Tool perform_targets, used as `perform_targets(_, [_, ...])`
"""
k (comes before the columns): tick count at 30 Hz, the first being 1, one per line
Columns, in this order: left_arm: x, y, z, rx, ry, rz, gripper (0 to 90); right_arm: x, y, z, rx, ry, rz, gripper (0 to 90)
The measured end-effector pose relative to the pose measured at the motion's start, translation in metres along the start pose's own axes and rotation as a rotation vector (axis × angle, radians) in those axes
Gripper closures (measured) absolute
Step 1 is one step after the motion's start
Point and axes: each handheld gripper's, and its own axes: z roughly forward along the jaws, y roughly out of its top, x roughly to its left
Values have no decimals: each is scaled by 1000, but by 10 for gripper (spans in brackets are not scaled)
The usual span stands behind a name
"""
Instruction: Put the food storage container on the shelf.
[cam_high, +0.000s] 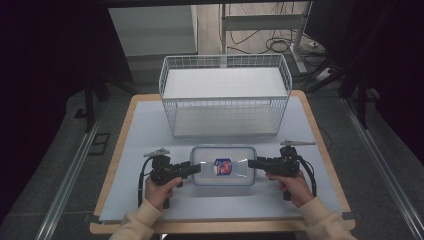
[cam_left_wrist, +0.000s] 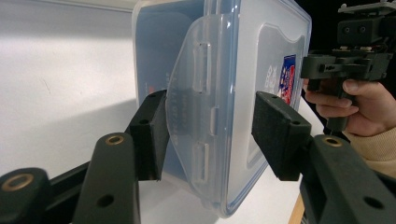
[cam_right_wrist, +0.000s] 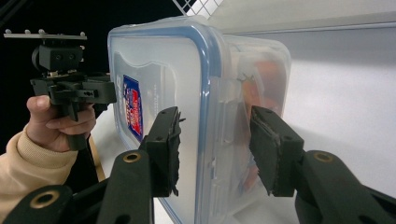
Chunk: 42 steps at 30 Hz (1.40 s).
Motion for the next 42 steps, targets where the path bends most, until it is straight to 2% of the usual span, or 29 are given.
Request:
perform_targets(6, [-3, 4, -2, -7, 1, 9, 475, 2, 2, -2, -11, 4, -8, 546])
perform_targets(15, [-9, 11, -6, -26, -7, 28, 476, 11, 10, -9, -39, -1, -54, 546])
perform_targets(20, [-10, 13, -7, -28, -9, 21, 476, 13, 13, -10, -43, -2, -62, 547])
perform_targets(23, [-11, 17, -8, -29, -8, 31, 476, 14, 16, -10, -45, -2, -67, 547])
perform_targets(33, [-21, 38, -16, -56, -3, 67, 477, 25, 36, -16, -76, 1, -103, 546])
perform_targets(37, [-28, 49, -21, -67, 5, 97, 477, 29, 44, -19, -89, 7, -115, 546])
perform_targets(42, [-33, 58, -25, -76, 5, 107, 477, 34, 54, -22, -101, 11, -128, 546])
